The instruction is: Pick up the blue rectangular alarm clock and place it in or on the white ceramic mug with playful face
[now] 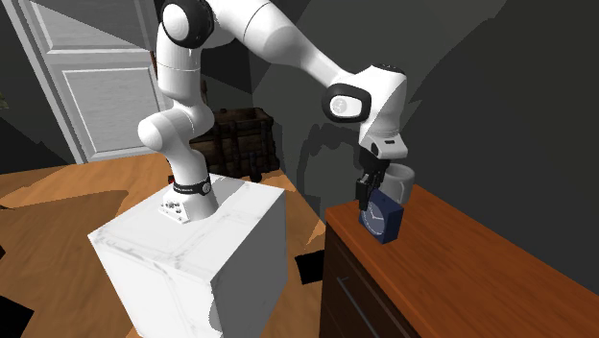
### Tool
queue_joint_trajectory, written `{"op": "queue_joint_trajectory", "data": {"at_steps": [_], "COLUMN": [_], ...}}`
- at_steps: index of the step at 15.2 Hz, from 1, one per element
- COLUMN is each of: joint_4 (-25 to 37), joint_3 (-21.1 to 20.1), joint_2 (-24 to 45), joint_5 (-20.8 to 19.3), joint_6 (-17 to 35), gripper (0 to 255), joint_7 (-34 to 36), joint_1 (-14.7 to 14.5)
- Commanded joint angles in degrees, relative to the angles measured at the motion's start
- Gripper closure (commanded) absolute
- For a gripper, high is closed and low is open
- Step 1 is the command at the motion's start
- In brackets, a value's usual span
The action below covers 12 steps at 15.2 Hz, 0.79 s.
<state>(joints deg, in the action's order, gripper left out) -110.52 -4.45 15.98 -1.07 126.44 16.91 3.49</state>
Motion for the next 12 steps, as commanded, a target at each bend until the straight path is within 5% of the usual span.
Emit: {"op": "queue_joint_trajectory", "data": {"at_steps": [1,12], "joint_4": [0.0,1.5], "joint_3": [0.0,-0.1], "joint_2": [0.0,-1.8], "joint_5": [0.0,0.2], "joint_6": [0.0,-3.3], "gripper": [255,255], "joint_7": [0.0,-0.1], "joint_1": [0.0,0.0]}}
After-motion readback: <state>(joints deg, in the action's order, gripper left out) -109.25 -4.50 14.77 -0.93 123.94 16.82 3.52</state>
